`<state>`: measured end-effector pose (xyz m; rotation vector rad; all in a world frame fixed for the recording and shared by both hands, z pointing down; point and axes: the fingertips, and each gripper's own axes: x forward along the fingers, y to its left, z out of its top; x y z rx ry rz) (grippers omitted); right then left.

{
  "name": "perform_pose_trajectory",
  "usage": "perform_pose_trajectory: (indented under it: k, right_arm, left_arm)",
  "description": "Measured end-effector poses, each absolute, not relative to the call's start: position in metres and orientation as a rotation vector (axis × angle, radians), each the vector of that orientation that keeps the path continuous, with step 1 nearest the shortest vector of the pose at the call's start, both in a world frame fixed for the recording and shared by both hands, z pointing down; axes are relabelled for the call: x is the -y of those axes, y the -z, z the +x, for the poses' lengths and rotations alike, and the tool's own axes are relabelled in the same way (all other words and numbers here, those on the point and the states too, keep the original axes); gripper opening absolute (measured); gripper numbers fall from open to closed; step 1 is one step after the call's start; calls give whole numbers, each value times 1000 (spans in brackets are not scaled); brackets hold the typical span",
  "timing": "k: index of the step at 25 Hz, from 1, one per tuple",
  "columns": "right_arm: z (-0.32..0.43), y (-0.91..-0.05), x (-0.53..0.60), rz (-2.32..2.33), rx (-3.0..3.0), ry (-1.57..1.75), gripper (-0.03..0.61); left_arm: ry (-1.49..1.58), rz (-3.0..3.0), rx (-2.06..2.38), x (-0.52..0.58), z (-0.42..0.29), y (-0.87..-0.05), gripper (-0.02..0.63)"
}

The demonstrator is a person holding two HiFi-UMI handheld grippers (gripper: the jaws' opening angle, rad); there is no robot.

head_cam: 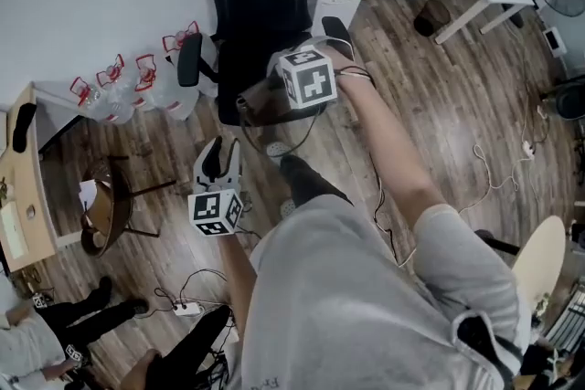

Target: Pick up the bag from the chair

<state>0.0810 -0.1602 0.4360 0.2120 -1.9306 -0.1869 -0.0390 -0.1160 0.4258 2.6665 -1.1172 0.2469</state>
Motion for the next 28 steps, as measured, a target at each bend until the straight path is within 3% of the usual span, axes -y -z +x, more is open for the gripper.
perform_pose_trajectory:
  k: [15, 28]
  right_arm:
    - [81, -428, 43, 501, 1979, -73, 71]
    - [49, -439, 16, 439, 1969, -31, 69]
  left_arm:
    - [-321, 2749, 972, 11, -28, -433, 146]
    - [-252, 2768, 972, -3, -43, -425, 146]
